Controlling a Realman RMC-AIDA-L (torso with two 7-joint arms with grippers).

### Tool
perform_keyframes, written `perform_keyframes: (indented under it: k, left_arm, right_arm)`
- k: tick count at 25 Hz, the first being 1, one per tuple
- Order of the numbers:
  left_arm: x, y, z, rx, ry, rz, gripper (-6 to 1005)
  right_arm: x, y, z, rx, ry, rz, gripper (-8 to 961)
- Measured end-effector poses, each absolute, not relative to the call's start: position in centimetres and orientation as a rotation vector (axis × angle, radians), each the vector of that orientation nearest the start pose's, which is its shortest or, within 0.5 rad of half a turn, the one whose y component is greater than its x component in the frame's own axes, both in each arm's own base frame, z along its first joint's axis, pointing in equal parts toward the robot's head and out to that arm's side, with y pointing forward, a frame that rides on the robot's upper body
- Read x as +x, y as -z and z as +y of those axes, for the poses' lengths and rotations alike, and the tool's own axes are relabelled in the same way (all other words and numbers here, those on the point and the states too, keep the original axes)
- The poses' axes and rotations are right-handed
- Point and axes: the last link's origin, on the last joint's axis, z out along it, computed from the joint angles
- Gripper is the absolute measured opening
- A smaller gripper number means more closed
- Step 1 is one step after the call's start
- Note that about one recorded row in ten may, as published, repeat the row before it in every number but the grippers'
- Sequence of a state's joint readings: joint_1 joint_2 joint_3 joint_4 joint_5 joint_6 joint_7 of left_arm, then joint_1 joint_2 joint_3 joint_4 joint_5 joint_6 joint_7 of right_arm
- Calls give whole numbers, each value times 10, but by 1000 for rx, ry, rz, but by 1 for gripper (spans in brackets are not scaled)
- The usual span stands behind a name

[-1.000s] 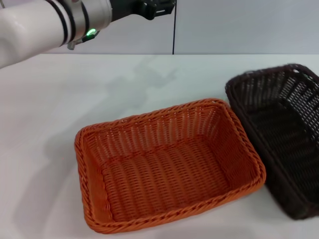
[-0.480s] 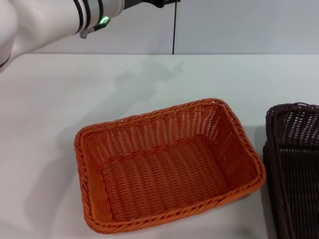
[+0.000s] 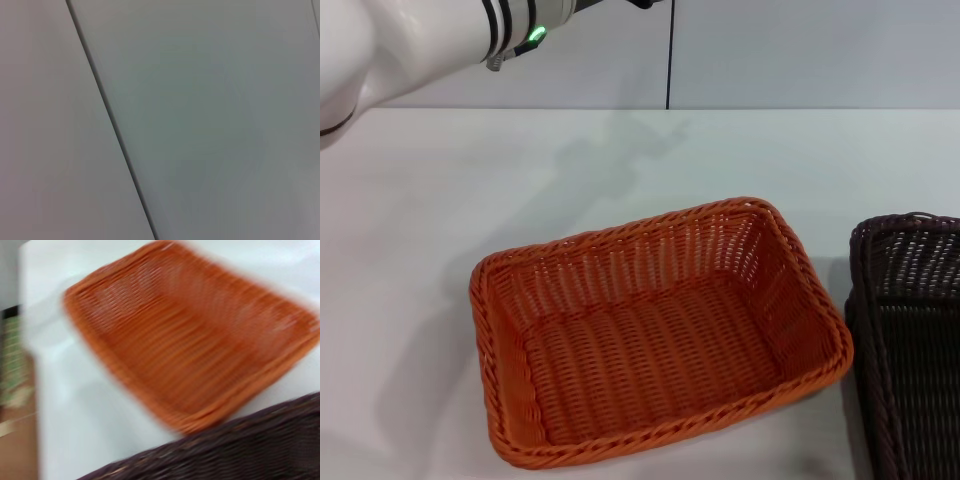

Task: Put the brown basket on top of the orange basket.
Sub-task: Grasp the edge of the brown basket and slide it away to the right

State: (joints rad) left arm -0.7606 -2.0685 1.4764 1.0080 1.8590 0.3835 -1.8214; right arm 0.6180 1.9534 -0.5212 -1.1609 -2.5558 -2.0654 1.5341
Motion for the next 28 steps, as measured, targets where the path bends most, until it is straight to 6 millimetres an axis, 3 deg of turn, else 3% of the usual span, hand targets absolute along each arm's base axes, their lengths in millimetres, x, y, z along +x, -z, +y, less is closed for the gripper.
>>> perform_keyframes:
  k: [2, 6, 7, 12, 19, 25, 28]
  left_arm:
    - [-85, -2, 473, -2160, 440, -186, 846]
    - [-88, -2, 474, -2156, 434, -195, 846]
    - [-91, -2, 474, -2154, 432, -209, 846]
    - [-94, -1, 474, -2154, 433, -220, 846]
    - [-98, -1, 474, -2154, 442, -248, 845]
    - [-99, 0, 474, -2157, 450, -267, 845]
    - [-97, 1, 474, -2157, 458, -271, 845]
  right_arm:
    - [256, -140, 332, -2847, 62, 477, 528]
    - [252, -151, 348, -2744, 108, 468, 549]
    - [246, -159, 363, -2669, 156, 447, 554]
    - [241, -161, 378, -2617, 215, 430, 580]
    - [240, -145, 395, -2610, 299, 373, 617]
    - [250, -124, 398, -2666, 380, 372, 680]
    - [254, -117, 399, -2700, 403, 373, 668]
